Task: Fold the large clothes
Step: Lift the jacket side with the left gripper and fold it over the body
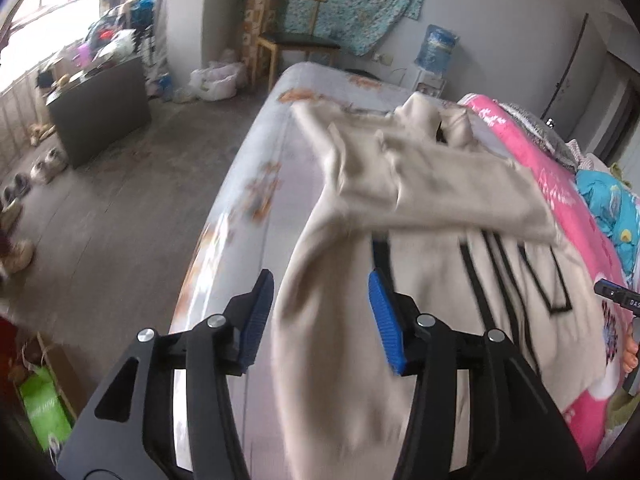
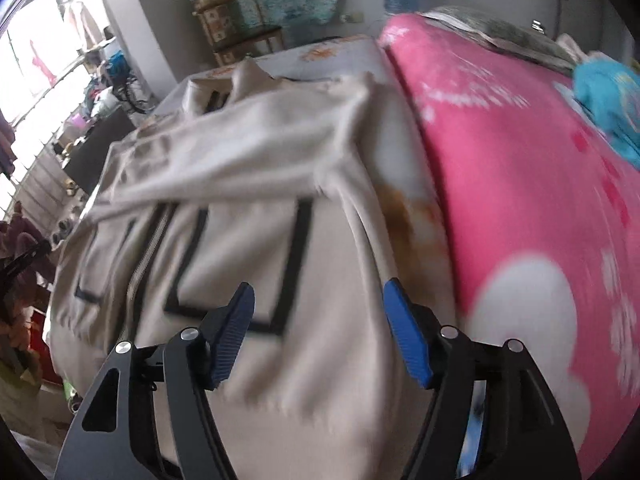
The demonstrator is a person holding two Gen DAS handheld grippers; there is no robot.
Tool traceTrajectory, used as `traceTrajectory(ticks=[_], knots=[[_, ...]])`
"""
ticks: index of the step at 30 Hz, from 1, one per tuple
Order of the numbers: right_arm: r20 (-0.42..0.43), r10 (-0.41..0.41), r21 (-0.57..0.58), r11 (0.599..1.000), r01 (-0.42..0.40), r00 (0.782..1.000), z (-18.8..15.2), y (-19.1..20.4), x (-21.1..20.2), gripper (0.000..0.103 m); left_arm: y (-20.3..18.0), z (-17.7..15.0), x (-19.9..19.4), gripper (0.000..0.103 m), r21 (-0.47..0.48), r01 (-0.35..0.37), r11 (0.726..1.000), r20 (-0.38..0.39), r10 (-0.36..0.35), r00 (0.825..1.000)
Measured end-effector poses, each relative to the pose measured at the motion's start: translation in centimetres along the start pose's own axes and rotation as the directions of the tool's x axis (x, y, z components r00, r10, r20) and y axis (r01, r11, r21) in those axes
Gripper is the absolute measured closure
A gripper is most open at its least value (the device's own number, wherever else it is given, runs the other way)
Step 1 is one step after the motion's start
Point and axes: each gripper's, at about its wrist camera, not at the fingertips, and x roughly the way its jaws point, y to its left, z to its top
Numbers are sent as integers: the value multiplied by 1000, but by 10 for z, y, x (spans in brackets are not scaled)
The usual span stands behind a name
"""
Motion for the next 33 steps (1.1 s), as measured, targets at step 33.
traceTrajectory(ticks=[33], knots=[[-29, 94, 308, 948, -80, 995, -126, -36, -39, 58, 21, -154, -36, 78, -257, 172, 951, -80, -198, 977]])
